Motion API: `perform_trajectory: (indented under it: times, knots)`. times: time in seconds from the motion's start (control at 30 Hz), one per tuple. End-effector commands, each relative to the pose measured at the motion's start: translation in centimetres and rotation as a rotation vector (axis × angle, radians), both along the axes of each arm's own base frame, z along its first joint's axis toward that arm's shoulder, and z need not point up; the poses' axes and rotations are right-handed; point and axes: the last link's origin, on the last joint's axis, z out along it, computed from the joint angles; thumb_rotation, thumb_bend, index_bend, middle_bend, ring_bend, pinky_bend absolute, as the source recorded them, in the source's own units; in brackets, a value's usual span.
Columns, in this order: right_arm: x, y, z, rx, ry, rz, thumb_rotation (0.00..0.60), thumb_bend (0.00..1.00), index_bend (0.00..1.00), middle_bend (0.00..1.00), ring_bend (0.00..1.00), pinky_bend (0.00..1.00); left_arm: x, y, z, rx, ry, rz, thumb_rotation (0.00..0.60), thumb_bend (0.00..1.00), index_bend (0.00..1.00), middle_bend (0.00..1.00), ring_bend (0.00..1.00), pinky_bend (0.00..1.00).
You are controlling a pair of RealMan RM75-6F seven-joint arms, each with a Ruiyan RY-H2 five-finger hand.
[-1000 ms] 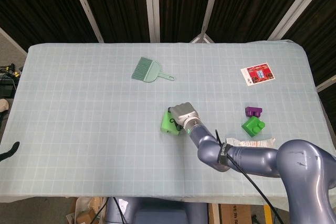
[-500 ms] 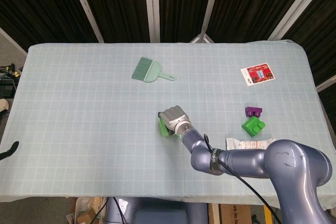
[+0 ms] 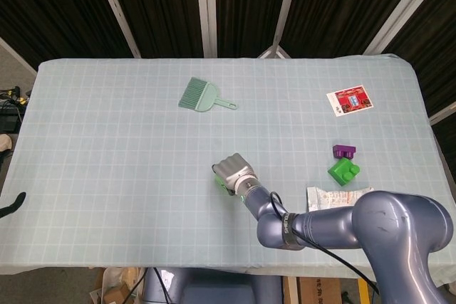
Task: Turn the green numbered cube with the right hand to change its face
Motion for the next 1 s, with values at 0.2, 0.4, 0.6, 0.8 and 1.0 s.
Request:
perform_trajectory:
  times: [0.2, 0.4, 0.6, 0.8, 1.0]
  knots:
    - [-0.3, 0.8, 0.7, 0.011, 0.051, 0.004, 0.6, 0.75, 0.25, 0.82, 0.78, 0.64, 0.0, 0.0, 0.0, 0.002, -0.001, 0.0, 0.6, 0.34, 0.11, 0.0, 0.0, 0.06]
    - [-0.8, 1.3, 1.3, 0.019, 0.078, 0.009, 0.6, 0.75, 0.26, 0.82, 0.78, 0.64, -0.1, -0.1, 0.3, 0.013, -0.005, 0.003, 0.6, 0.34, 0.11, 0.0, 0.0, 0.06]
    - [-1.0, 2.1, 1.7, 0.039, 0.092, 0.019, 0.6, 0.75, 0.28, 0.82, 0.78, 0.64, -0.1, -0.1, 0.3, 0.014, -0.005, 0.004, 0.6, 0.34, 0.11, 0.0, 0.0, 0.06]
    - [-1.4, 3.1, 1.7, 0.067, 0.116, 0.041, 0.6, 0.75, 0.28, 0.82, 0.78, 0.64, -0.1, -0.1, 0.3, 0.018, -0.004, 0.004, 0.6, 0.34, 0.11, 0.0, 0.0, 0.06]
    - [-1.1, 4.4, 1.6, 0.095, 0.116, 0.069, 0.6, 0.75, 0.28, 0.82, 0.78, 0.64, -0.1, -0.1, 0.3, 0.018, -0.004, 0.006, 0.6, 0.34, 0.11, 0.0, 0.0, 0.06]
